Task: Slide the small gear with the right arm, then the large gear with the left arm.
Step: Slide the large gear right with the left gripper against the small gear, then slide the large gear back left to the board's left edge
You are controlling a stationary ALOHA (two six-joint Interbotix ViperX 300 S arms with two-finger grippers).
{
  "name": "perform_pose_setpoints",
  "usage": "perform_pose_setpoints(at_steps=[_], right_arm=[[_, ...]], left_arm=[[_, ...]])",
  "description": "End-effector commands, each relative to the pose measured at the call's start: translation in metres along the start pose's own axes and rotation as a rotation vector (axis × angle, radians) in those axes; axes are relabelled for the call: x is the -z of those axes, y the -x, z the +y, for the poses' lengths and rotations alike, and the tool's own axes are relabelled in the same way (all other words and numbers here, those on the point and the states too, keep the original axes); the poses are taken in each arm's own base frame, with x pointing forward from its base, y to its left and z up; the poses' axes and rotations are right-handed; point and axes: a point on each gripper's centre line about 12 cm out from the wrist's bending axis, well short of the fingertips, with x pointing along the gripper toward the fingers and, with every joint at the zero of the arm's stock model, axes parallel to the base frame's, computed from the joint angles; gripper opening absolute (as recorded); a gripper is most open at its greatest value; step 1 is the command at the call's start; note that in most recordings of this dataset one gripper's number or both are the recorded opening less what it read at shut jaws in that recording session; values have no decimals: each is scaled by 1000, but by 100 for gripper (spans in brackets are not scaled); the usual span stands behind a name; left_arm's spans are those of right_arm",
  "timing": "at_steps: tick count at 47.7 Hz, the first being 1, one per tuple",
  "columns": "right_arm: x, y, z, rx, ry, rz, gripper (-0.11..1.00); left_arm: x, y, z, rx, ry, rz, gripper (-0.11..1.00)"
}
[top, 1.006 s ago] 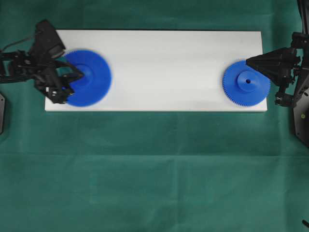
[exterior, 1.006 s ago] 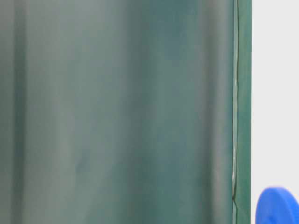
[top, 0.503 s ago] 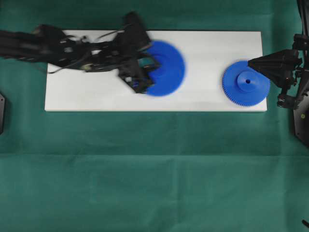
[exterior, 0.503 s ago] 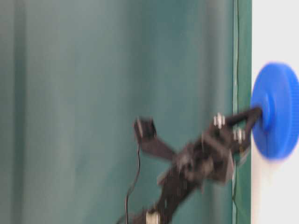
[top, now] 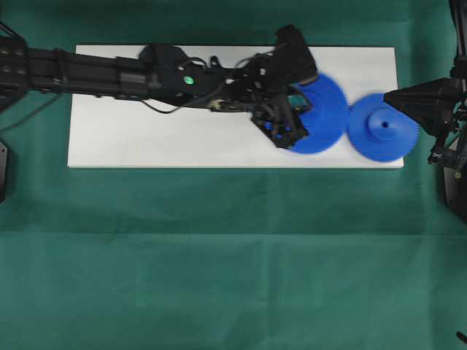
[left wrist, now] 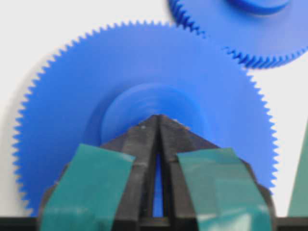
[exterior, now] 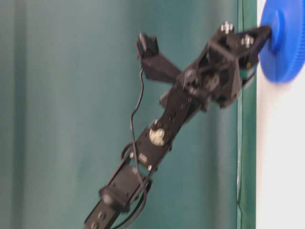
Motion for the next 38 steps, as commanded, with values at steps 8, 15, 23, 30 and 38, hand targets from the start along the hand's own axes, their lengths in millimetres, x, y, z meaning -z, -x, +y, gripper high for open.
perform_pose_setpoints(at_steps=[8,15,23,30,38], right_arm=[[-4,-1,1,-4,2,-8,50],[-4,-1,1,-4,2,-10,50],[-4,-1,2,-8,2,-10,50],[-5,-1,2,-7,0,-13,50],[-3,-1,1,-7,-3,-8,50]], left_arm=[[-5,-3,-18,14,-23,44,0],[0,4,-17,9,-23,65,0],[10,8,-13,2,-21,87,0],[13,10,-12,0,-20,94,0],[18,13,-11,-3,-23,106,0]])
